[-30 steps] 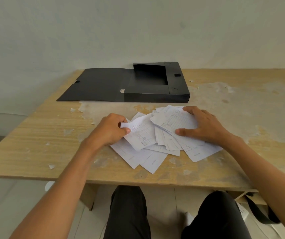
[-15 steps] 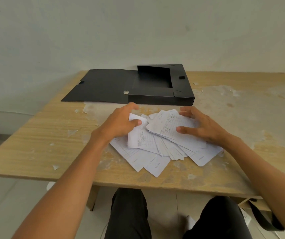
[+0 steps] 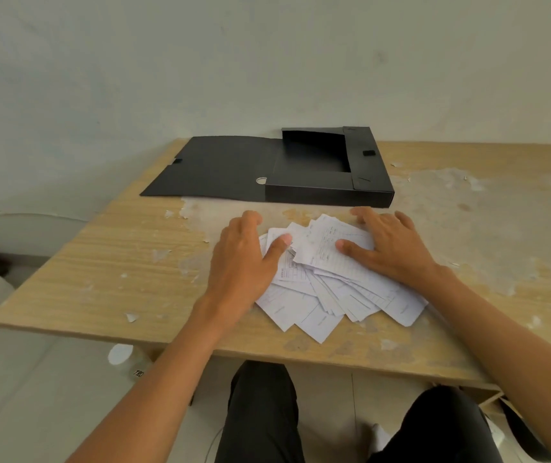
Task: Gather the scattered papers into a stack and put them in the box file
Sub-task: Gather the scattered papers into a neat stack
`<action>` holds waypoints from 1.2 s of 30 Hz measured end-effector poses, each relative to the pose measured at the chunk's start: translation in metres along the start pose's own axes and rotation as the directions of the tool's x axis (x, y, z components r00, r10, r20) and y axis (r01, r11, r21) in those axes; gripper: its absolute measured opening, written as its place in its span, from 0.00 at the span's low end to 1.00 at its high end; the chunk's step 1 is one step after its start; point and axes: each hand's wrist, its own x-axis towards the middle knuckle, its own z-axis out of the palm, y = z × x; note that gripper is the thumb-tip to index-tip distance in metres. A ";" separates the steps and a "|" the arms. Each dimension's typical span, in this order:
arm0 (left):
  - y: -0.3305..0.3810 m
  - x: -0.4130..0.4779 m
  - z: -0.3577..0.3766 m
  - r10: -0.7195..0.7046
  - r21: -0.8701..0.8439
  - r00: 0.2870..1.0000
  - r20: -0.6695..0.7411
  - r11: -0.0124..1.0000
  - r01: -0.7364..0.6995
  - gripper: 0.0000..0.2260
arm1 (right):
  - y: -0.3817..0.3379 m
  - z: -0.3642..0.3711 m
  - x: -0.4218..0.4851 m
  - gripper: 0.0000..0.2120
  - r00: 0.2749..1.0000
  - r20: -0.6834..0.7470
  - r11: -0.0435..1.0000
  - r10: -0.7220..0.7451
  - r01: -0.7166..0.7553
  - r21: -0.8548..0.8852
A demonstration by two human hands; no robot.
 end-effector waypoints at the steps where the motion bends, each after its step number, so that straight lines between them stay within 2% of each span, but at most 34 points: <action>1: 0.001 -0.015 -0.006 -0.030 0.101 0.999 -0.011 0.994 0.031 0.30 | -0.001 0.000 -0.002 0.35 1.000 0.005 1.000 0.018 -0.018 -0.026; 3: 0.005 -0.049 -0.012 -0.110 0.255 0.994 0.022 0.962 0.100 0.38 | -0.006 0.002 -0.003 0.33 1.000 0.011 0.997 0.012 -0.011 -0.071; 4: 0.007 -0.063 -0.012 -0.137 0.277 0.990 0.036 0.953 0.122 0.39 | -0.009 0.004 -0.003 0.32 1.000 0.010 0.997 -0.001 0.002 -0.083; 9: 0.015 -0.083 0.001 -0.151 0.237 0.987 -0.054 0.958 0.159 0.39 | -0.022 0.010 0.000 0.32 0.999 -0.023 0.994 -0.049 0.046 -0.095; 14: 0.027 -0.080 0.005 -0.144 -0.049 0.989 -0.037 0.989 0.142 0.36 | -0.023 0.013 0.001 0.32 0.999 -0.014 0.992 -0.040 0.037 -0.124; 19: 0.037 -0.081 0.002 -0.226 -0.323 0.973 0.043 0.919 0.227 0.38 | -0.023 0.015 -0.003 0.31 0.998 -0.059 0.997 -0.024 0.020 -0.070; 21: 0.043 -0.078 -0.002 -0.305 -0.526 0.947 0.099 0.792 0.310 0.39 | -0.023 0.015 -0.003 0.31 0.997 -0.068 0.998 -0.024 0.020 -0.064; 24: 0.045 -0.067 -0.012 -0.489 -0.778 0.849 0.202 0.447 0.442 0.39 | -0.022 0.016 -0.003 0.31 0.997 -0.077 0.998 -0.026 0.022 -0.055; 26: 0.044 -0.059 -0.018 -0.573 -0.858 0.777 0.259 0.232 0.457 0.37 | -0.022 0.016 -0.004 0.31 0.997 -0.076 0.998 -0.026 0.022 -0.051; 29: 0.047 -0.051 -0.023 -0.614 -0.906 0.717 0.330 0.007 0.423 0.34 | -0.021 0.015 -0.005 0.30 0.996 -0.083 0.999 -0.027 0.023 -0.048; 31: 0.053 -0.048 -0.025 -0.621 -0.907 0.688 0.376 -0.094 0.410 0.28 | -0.021 0.015 -0.005 0.30 0.996 -0.088 0.999 -0.030 0.026 -0.046; 34: 0.057 -0.042 -0.023 -0.610 -0.875 0.654 0.448 -0.150 0.460 0.08 | -0.022 0.015 -0.006 0.29 0.996 -0.083 0.999 -0.027 0.024 -0.032; 36: 0.060 -0.039 -0.021 -0.550 -0.846 0.670 0.497 -0.135 0.516 0.07 | -0.021 0.015 -0.007 0.29 0.995 -0.096 1.000 -0.027 0.026 -0.017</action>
